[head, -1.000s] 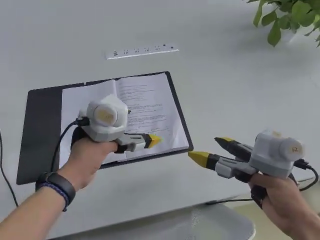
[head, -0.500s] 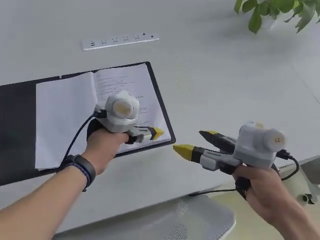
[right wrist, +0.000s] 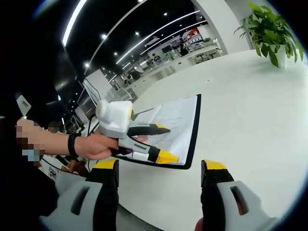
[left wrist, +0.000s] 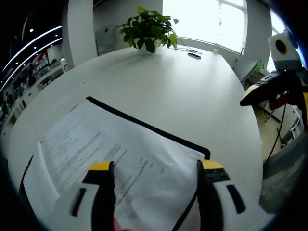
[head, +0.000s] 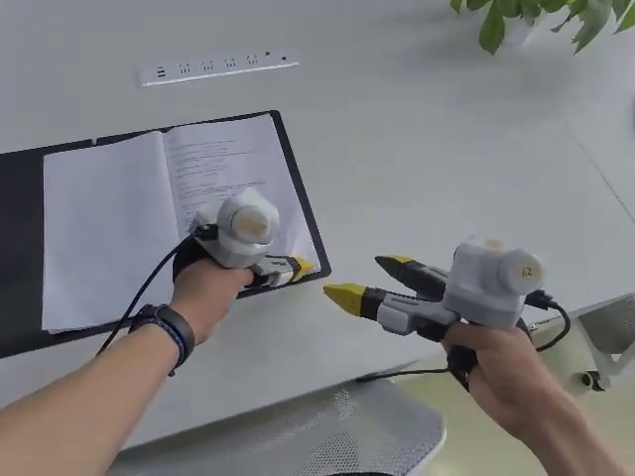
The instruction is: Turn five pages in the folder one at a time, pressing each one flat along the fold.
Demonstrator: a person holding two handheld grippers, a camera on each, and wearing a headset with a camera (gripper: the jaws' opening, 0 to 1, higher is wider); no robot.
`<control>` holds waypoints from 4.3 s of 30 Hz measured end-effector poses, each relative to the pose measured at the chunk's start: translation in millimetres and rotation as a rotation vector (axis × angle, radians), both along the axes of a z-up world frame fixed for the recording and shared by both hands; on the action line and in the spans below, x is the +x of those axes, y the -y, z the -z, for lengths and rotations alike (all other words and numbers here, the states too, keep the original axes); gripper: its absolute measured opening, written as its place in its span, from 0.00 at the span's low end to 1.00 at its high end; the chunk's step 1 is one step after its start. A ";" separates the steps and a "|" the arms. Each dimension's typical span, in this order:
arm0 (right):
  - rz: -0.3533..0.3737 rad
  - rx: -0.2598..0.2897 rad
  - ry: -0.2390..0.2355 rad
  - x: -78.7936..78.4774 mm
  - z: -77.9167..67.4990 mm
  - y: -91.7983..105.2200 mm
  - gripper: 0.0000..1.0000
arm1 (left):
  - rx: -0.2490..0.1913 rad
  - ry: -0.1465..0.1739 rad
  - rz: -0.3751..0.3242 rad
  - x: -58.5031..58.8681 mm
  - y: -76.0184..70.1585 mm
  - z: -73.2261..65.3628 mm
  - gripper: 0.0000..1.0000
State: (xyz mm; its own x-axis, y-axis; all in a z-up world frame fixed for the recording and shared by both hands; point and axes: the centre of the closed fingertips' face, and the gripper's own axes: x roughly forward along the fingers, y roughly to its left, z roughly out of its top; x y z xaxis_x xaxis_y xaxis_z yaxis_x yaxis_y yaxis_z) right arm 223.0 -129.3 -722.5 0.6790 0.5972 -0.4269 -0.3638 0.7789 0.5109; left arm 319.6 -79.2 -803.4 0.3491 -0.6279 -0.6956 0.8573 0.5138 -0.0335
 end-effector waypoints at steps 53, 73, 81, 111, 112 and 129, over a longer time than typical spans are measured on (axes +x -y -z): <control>-0.182 0.115 -0.042 91.7 22.7 -57.5 0.55 | -0.108 -0.026 -0.056 6.3 -2.9 -5.5 0.42; -0.212 0.133 -0.062 90.2 29.0 -57.5 0.52 | -0.112 -0.027 -0.054 5.2 -2.7 -5.4 0.42; -0.197 0.152 -0.071 91.3 33.4 -54.4 0.52 | -0.111 -0.031 -0.054 5.8 -2.9 -5.0 0.41; -0.100 0.366 -0.186 89.9 38.2 -51.2 0.00 | -0.161 -0.051 -0.028 -7.3 -15.7 -36.7 0.60; -0.101 0.366 -0.182 90.4 36.2 -51.9 0.00 | -0.160 -0.048 -0.029 -7.3 -17.4 -38.1 0.61; -0.149 0.373 -0.089 104.3 -11.0 -94.9 0.00 | -0.206 0.007 -0.132 3.2 -79.9 -67.3 0.66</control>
